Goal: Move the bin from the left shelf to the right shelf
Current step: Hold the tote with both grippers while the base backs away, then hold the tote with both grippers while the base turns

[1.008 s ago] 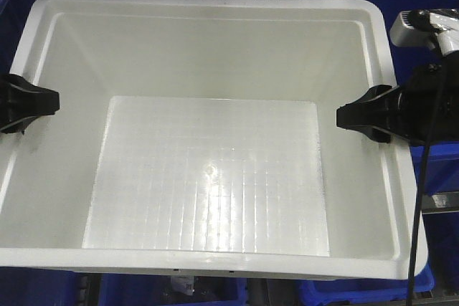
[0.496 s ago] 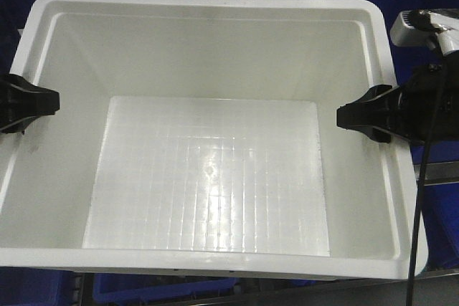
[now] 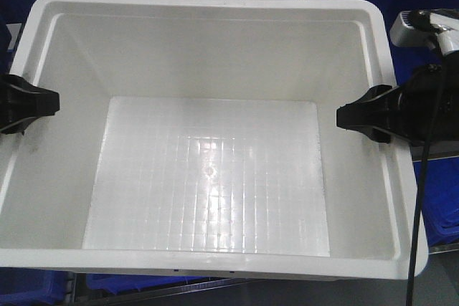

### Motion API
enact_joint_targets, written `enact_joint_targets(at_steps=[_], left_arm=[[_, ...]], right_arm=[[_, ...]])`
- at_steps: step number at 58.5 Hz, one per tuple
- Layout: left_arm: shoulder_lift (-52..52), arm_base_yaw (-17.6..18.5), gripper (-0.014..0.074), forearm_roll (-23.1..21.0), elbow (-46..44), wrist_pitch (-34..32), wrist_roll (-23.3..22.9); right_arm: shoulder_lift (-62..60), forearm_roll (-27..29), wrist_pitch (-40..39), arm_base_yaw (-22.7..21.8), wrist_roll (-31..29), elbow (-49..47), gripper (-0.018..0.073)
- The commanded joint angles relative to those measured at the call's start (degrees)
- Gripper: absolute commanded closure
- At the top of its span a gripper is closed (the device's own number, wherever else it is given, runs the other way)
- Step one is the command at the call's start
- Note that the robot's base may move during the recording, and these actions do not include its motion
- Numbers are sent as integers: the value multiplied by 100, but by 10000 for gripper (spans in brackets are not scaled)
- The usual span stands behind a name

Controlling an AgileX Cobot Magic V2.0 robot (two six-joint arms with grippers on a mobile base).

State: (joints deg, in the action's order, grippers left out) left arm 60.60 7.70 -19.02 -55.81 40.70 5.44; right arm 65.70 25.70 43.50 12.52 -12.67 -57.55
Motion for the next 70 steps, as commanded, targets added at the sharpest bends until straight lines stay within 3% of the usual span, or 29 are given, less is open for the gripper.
enact_joint_targets(at_steps=[1, 70], left_arm=[[-164, 38, 603, -382, -218, -545, 148], [-164, 38, 603, -382, -218, -545, 148]], right_arm=[[-202, 328, -481, 2, -313, -234, 564], [-202, 328, -462, 2, -313, -234, 564]])
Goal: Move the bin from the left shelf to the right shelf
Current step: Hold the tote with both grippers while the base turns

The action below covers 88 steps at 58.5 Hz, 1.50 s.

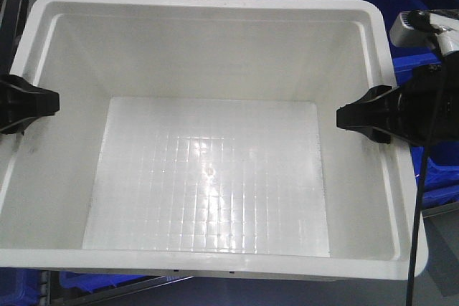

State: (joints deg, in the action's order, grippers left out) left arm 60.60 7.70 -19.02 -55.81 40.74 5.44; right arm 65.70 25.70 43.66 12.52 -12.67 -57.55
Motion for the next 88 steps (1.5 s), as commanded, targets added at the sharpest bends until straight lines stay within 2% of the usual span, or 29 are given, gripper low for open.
enact_joint_targets(at_steps=[1, 88], left_arm=[[-164, 38, 603, -382, -218, -549, 148], [-164, 38, 603, -382, -218, -549, 148]], right_arm=[[-202, 328, -478, 2, -313, -234, 564], [-202, 328, -478, 2, -313, -234, 564]])
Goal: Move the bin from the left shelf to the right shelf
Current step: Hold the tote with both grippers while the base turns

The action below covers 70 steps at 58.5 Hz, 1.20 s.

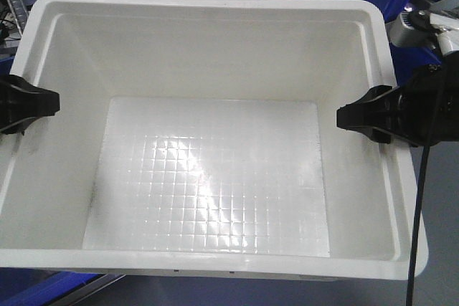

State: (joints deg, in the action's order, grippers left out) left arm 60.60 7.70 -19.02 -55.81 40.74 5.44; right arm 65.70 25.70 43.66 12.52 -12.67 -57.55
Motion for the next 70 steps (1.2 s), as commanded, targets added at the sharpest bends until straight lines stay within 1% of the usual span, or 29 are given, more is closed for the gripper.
enact_joint_targets(at_steps=[1, 70], left_arm=[[-164, 38, 603, -382, -218, -549, 148], [-164, 38, 603, -382, -218, -549, 148]], right_arm=[[-202, 328, -478, 2, -313, -234, 564], [-202, 328, -381, 2, -313, -234, 564]])
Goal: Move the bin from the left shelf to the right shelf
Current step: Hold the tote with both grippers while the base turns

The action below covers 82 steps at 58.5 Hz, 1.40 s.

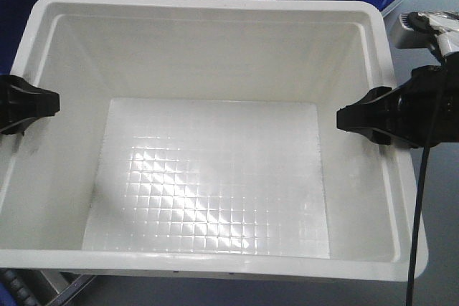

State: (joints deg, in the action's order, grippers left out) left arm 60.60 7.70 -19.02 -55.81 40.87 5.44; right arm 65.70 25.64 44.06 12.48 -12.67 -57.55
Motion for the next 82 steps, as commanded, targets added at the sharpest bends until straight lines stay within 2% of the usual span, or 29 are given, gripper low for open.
enact_joint_targets(at_steps=[1, 82], left_arm=[[-164, 38, 603, -382, -218, -562, 148], [-164, 38, 603, -382, -218, -562, 148]], right_arm=[[-202, 334, -421, 6, -313, -234, 564], [-202, 334, -416, 6, -313, -234, 564]])
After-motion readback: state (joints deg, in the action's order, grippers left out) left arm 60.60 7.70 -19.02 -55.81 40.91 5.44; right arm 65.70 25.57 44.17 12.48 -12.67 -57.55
